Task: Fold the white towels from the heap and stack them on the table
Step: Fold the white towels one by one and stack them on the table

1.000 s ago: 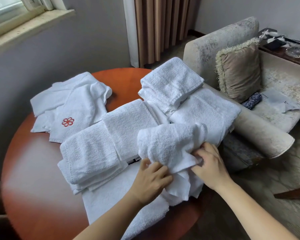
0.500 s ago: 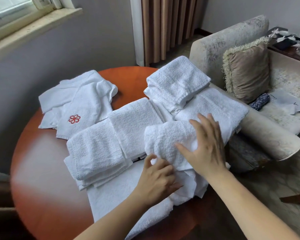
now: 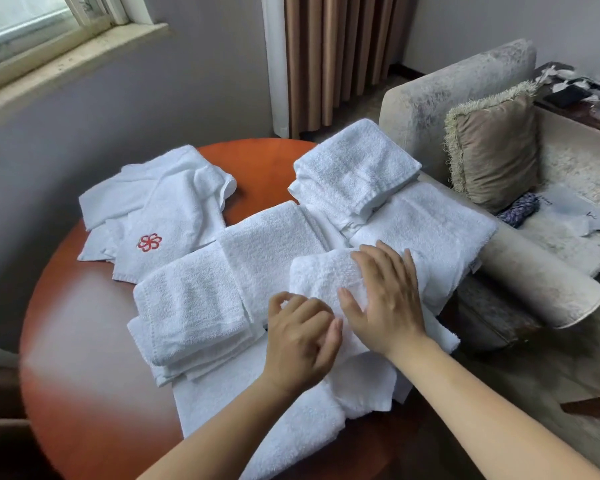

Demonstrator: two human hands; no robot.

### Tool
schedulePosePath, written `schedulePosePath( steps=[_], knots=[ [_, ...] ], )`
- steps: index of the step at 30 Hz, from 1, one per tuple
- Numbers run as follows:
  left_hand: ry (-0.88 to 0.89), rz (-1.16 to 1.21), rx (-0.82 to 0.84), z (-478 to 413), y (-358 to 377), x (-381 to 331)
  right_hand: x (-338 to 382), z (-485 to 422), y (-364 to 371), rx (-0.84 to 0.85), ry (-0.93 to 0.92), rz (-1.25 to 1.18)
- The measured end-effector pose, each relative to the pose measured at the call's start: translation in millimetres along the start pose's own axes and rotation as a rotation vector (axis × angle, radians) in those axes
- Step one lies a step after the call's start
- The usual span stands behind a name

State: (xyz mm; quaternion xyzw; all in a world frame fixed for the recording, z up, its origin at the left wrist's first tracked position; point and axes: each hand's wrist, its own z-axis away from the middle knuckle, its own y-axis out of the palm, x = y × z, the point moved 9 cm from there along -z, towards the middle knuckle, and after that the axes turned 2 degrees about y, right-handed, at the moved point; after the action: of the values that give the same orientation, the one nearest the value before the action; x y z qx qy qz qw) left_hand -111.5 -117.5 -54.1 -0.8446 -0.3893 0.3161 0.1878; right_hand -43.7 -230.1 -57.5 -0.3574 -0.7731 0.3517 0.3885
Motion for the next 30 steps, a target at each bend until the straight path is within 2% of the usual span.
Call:
schedulePosePath(
  steps=[3,5,16,21,25,28,30],
  knots=[
    [-0.094,-0.009,-0.056,-17.1,-13.8,16.7,31.1,-15.5,-11.9,-0.064,-0.11,-0.061],
    [-0.165,-0.024,-0.054,-23.8,-24.0,34.2,53.8,-29.9,-8.8,-0.051,-0.169,-0.089],
    [-0.602,-0.256,-0.105,-31.4,-133.2,187.9,175.2,-131.4,110.0,0.419,-0.193,-0.029],
    [-0.931,-0.266,0.0,-3.0,-159.8,298.2,197.4,-178.3,203.8,0.669,0.157,-0.164],
    [-1.171,-0.182,0.185,36.6,-149.2,390.3,192.0,-174.5,290.9,0.861,0.606,-0.426],
    [-1.322,-0.036,0.146,65.0,-143.9,437.9,181.6,-160.2,332.7,0.85,0.883,-0.515],
    [-1.393,0.113,0.076,76.0,-136.4,456.1,172.9,-156.5,346.4,0.764,0.991,-0.54]
  ],
)
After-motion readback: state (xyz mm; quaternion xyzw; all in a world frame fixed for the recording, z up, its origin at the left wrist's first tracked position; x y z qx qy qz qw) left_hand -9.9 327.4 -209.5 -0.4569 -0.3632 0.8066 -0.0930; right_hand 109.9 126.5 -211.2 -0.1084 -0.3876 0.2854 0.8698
